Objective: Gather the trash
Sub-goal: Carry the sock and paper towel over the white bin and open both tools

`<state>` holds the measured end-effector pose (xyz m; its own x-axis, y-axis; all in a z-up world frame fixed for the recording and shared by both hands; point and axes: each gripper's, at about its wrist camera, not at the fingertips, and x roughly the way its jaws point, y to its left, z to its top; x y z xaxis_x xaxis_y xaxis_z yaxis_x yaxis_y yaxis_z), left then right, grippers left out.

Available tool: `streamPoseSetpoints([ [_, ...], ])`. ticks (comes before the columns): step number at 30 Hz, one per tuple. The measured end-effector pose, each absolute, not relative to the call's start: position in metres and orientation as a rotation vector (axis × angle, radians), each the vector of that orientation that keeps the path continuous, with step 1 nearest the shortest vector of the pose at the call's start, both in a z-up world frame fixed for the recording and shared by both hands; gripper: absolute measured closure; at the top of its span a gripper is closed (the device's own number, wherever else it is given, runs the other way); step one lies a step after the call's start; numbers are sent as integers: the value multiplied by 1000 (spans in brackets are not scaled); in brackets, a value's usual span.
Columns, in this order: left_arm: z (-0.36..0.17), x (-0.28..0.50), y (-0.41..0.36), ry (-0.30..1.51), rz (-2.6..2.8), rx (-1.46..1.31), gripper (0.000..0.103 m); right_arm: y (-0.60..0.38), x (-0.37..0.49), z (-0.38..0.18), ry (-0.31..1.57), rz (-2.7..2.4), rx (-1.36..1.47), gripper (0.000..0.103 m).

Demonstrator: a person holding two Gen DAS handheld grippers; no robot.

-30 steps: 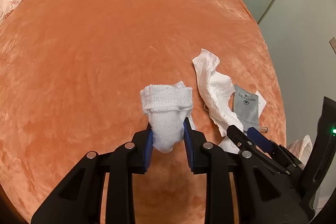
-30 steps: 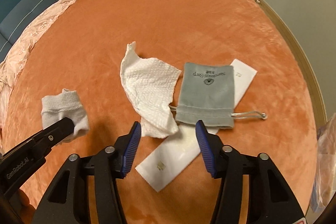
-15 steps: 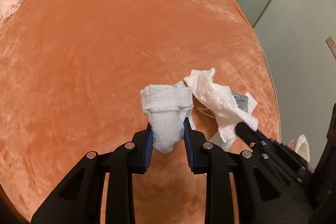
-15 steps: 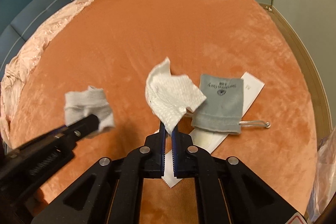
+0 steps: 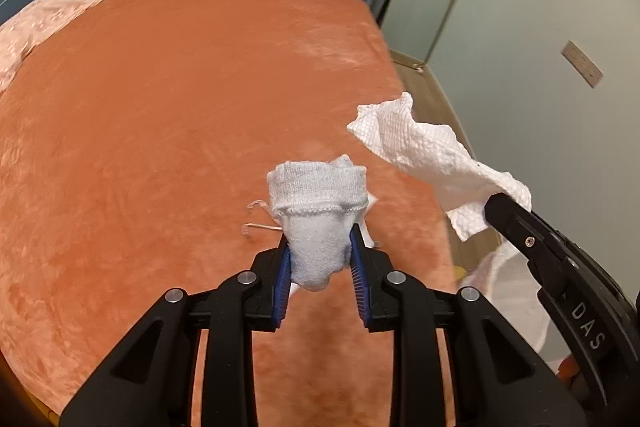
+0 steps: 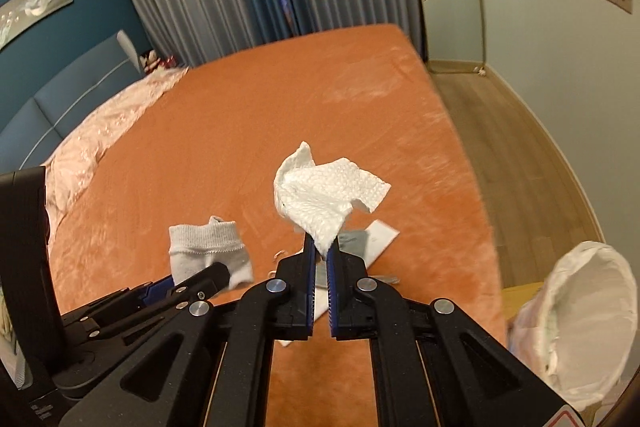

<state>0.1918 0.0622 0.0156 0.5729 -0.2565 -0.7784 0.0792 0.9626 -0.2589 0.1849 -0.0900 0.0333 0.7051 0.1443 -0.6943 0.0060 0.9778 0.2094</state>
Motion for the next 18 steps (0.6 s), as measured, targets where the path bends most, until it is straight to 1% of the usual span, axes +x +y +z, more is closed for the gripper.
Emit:
streamPoseSetpoints([
  [9,59,154,-48,878,-359,-124,78,-189,117,73,691,-68,241,98],
  [18,71,115,-149,862,-509,-32,78,-277,57,77,667,-208,276,98],
])
